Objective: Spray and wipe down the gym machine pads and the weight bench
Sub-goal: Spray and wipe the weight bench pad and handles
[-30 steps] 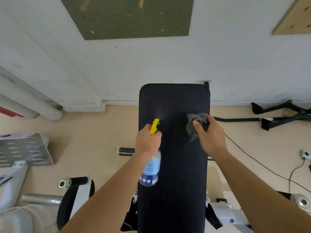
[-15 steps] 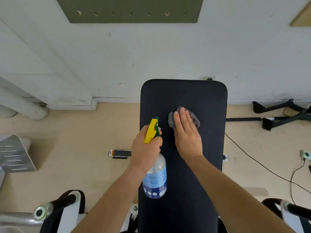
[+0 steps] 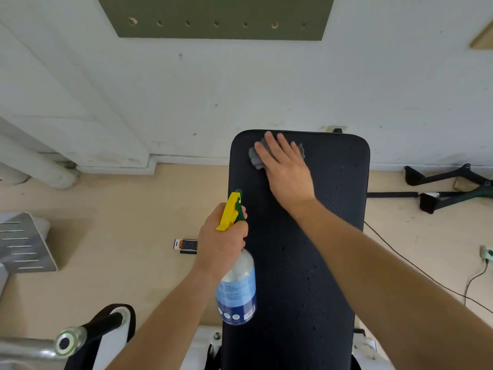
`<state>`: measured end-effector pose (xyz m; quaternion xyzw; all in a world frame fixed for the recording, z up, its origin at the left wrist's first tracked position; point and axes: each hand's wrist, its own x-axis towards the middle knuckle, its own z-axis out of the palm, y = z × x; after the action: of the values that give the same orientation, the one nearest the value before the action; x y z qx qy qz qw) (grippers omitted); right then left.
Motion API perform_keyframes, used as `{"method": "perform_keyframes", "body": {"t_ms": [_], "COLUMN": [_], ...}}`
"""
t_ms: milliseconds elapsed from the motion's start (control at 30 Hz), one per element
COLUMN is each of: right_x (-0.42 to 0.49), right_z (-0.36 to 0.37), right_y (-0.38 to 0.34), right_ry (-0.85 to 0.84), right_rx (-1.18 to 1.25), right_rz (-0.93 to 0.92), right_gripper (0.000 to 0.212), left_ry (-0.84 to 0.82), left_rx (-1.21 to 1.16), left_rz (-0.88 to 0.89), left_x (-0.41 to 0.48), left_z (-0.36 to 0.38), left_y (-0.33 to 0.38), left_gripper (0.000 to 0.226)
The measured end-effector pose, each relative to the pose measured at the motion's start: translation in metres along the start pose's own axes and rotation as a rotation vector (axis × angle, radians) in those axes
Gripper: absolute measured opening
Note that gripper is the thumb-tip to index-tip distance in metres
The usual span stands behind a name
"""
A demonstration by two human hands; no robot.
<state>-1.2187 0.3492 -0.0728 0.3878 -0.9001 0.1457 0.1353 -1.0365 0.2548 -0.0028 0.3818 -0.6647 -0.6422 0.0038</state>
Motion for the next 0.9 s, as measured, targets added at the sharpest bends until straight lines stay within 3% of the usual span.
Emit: {"method": "perform_keyframes", "body": {"t_ms": [100, 200, 333, 400, 500, 600, 733, 833, 900], "right_x": [-0.065, -0.154, -0.126, -0.063, 0.032, 0.044, -0.072, -0.183, -0.209], "right_z": [0.022, 0.031, 0.016, 0.010, -0.014, -0.018, 0.012, 0.008, -0.008], "right_y": [-0.034, -0.049, -0.036, -0.027, -0.017, -0.020, -0.027, -0.019, -0.005], "right_ry": [-0.030, -0.250, -0.378, -0.296, -0.185, -0.152, -0.156, -0.288, -0.367], "right_rx": [0.049, 0.063, -0.009, -0.058, -0.056, -0.046, -0.035, 0.001, -0.030], "right_rz": [-0.161, -0.466, -0.699, -0.650, -0.311, -0.104, -0.266, -0.402, -0.474], "right_gripper": [0.057, 0.055, 0.061, 0.058, 0.057, 0.060, 0.058, 0.051, 0.047], "left_ry": [0.020, 0.024, 0.014, 0.020, 0.039, 0.041, 0.053, 0.055, 0.034], "left_rx": [-0.037, -0.081, -0.066, -0.065, -0.089, -0.074, -0.054, -0.010, 0.016], "left_rz": [-0.012, -0.043, -0.050, -0.048, -0.050, -0.026, -0.021, -0.031, -0.039], "left_x": [-0.002, -0.007, -0.013, -0.015, -0.017, -0.016, -0.011, -0.009, -0.010], "left_z": [-0.005, -0.008, -0.013, -0.012, -0.009, -0.007, -0.001, 0.011, 0.019], "left_y": [0.001, -0.002, -0.004, -0.002, 0.001, 0.001, 0.005, 0.004, 0.005], "left_gripper": [0.031, 0.029, 0.031, 0.033, 0.022, 0.024, 0.023, 0.025, 0.025]}}
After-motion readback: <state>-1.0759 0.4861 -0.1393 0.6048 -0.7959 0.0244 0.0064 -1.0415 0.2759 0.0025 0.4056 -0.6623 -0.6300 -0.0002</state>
